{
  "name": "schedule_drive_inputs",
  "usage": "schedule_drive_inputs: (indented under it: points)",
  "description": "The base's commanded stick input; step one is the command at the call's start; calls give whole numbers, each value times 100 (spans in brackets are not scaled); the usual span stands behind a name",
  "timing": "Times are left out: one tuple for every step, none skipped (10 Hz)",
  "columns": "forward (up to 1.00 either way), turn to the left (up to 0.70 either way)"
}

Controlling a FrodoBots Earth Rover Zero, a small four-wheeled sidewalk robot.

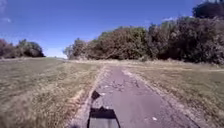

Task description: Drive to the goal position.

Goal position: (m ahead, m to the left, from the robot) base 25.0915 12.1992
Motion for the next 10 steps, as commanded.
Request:
schedule_drive_inputs:
  points:
    - [70,0]
    - [70,0]
    - [70,0]
    - [70,0]
    - [70,0]
    - [70,0]
    - [70,0]
    - [70,0]
    - [70,0]
    - [70,0]
